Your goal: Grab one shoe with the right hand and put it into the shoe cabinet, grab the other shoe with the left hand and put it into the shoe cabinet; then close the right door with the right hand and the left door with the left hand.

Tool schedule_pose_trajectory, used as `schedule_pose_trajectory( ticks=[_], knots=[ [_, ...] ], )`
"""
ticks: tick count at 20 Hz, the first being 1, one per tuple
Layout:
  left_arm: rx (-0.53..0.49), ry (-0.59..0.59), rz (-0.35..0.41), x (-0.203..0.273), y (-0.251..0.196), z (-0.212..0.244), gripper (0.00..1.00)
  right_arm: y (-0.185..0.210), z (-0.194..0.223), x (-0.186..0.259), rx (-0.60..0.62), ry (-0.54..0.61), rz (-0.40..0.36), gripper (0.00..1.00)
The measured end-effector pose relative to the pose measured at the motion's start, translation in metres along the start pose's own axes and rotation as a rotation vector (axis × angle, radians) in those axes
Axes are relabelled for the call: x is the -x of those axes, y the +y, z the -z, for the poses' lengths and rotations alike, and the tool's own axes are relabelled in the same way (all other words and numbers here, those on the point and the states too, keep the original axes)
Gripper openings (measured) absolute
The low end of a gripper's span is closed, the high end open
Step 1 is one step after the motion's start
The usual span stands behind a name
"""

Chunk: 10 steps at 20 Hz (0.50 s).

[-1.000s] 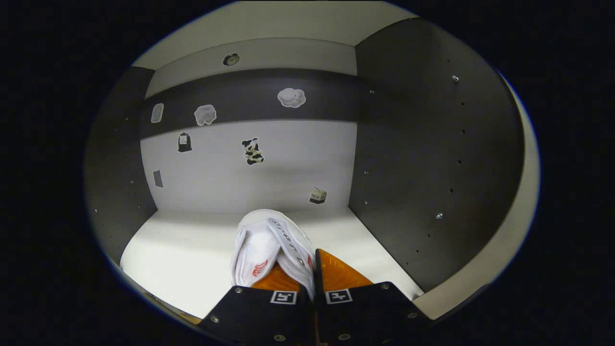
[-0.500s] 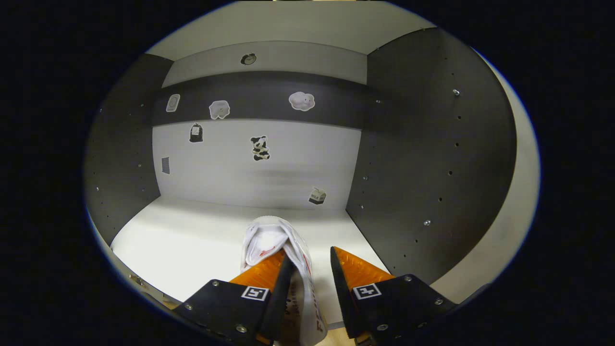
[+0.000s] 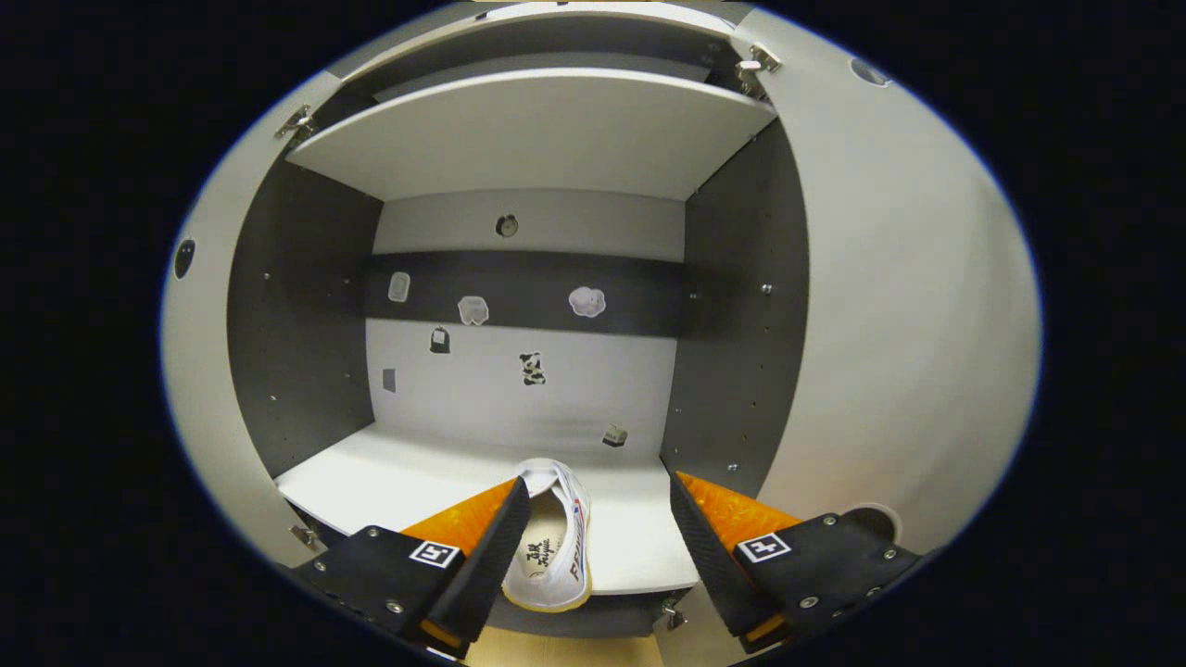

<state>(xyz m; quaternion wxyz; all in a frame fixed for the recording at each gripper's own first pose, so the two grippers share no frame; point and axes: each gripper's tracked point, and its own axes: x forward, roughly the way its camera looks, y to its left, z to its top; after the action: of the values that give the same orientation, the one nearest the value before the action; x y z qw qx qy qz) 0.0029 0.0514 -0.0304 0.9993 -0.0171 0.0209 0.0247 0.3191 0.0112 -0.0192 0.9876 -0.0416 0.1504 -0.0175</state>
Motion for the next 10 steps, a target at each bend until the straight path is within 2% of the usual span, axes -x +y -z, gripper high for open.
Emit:
schedule_pose_trajectory(
  ticks=[4, 7, 8, 9, 10],
  knots=[
    [0.001, 0.018, 0.006, 0.0, -0.004, 0.005, 0.96, -0.008, -0.014, 0.066, -0.054, -0.108, -0.029, 0.93],
    [-0.006, 0.032, 0.019, 0.002, -0.011, 0.009, 0.96, -0.025, -0.005, 0.11, -0.078, -0.166, -0.024, 0.93],
    [-0.009, 0.037, 0.025, 0.003, -0.013, 0.01, 0.96, -0.027, -0.003, 0.125, -0.087, -0.191, -0.033, 0.97],
    [-0.011, 0.043, 0.03, 0.004, -0.016, 0.012, 0.99, -0.026, 0.0, 0.141, -0.096, -0.215, -0.048, 0.93],
    [-0.012, 0.049, 0.035, 0.006, -0.019, 0.013, 0.96, -0.029, 0.005, 0.156, -0.089, -0.236, -0.045, 0.93]
  ],
)
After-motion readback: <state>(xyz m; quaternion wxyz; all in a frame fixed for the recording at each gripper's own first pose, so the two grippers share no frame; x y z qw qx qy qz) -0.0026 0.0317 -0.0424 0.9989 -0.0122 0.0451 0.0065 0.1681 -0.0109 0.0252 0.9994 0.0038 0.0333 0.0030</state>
